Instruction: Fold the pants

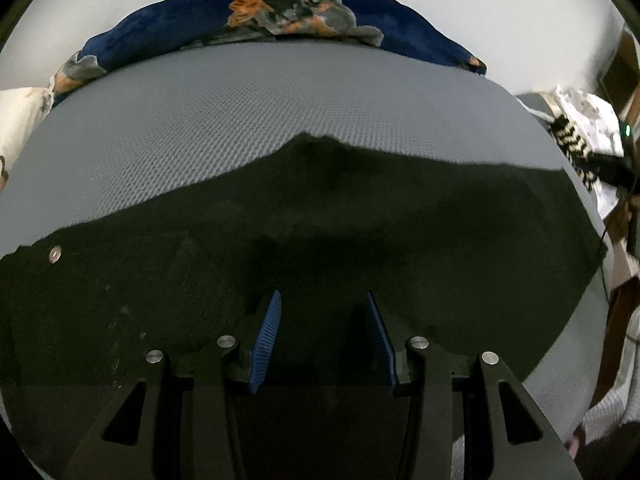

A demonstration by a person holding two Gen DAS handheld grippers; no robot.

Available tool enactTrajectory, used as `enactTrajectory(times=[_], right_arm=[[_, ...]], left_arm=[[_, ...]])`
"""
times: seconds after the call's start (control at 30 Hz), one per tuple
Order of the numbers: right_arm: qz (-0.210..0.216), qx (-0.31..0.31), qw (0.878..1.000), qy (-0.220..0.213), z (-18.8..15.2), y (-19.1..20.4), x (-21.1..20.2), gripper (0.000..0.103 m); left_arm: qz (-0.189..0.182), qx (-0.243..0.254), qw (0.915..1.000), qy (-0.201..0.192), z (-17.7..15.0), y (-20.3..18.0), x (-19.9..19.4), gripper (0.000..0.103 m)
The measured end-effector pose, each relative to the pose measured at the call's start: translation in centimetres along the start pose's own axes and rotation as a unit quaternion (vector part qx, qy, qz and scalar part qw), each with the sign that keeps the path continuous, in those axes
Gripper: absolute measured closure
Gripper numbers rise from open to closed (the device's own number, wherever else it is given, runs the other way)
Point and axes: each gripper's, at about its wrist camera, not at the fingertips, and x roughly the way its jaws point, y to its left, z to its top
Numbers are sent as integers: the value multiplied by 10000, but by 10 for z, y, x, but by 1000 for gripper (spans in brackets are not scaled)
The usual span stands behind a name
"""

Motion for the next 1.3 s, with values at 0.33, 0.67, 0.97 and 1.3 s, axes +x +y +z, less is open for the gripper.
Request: enactTrajectory(times=[0.33, 0.67, 0.97, 1.3], right_arm=[[1773, -1756, 9634, 982, -31, 211, 40, 69], [2772, -3239, 8783, 2165, -94, 393, 97, 59], [2763, -3668, 8643, 2051, -98, 422, 106, 95], [2345, -3075, 9056, 1742, -100, 418, 121, 78]], left_arm=[[-149, 13, 9999, 69, -38, 11, -22, 58], [98, -482, 9986, -212, -45, 51, -49, 57], [-225, -820, 9958, -352, -68, 70, -52, 57], [-258, -803, 9959, -333, -64, 75, -51, 57]])
